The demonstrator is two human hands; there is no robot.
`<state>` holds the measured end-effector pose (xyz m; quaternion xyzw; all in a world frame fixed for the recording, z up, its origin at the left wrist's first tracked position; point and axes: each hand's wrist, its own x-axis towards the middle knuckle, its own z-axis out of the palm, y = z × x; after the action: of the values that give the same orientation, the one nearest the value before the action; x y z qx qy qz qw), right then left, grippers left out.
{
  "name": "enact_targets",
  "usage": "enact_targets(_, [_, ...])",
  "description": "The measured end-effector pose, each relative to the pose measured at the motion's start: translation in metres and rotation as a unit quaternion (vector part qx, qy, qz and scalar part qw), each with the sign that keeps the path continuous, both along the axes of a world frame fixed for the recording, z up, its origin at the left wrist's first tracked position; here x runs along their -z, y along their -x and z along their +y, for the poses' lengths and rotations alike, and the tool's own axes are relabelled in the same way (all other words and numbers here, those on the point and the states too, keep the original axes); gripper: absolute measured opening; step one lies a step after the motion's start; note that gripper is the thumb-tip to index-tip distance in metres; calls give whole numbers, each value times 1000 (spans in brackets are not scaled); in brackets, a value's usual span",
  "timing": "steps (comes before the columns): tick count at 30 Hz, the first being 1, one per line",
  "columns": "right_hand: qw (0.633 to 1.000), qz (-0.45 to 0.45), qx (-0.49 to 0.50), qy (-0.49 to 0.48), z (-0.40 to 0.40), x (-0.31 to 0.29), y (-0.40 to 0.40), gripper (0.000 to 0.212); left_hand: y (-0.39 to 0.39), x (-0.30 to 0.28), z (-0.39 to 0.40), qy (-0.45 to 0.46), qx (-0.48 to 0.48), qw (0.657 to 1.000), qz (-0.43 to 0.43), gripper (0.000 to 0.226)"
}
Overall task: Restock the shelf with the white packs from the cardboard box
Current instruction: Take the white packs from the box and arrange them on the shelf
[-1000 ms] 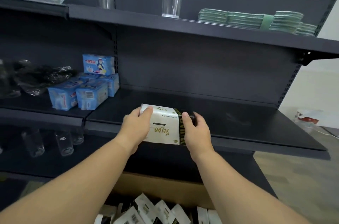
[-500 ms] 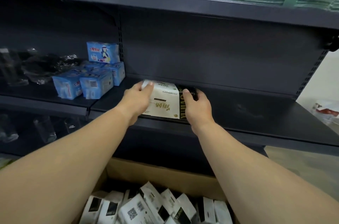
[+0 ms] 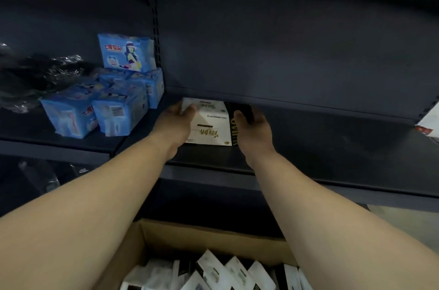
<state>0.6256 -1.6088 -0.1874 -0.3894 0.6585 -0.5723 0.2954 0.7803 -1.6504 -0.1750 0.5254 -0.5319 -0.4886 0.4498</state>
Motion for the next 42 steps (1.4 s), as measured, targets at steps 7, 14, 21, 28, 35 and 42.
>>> enact_targets(7, [1000, 16, 17, -2, -58, 0, -18, 31, -13, -1, -57, -7, -9, 1000, 1, 22])
enact_targets(14, [999, 0, 47, -5, -108, 2, -28, 33, -9, -7, -101, 5, -103, 988, -119, 31])
enact_targets(21, [997, 14, 76, -8, -136, 5, -35, 26, -2, -17, -117, 158, -132, 916, -345, 31])
enact_targets(28, [996, 16, 86, -13, -153, 4, -39, 30, -3, -20, -141, 249, -74, 831, -491, 22])
enact_targets(35, [995, 10, 91, -30, -170, -1, -45, 35, -4, -20, -153, 226, -35, 786, -574, 29])
enact_targets(42, [995, 5, 87, -43, -182, -3, -49, 33, -5, -26, -154, 205, -20, 782, -588, 32])
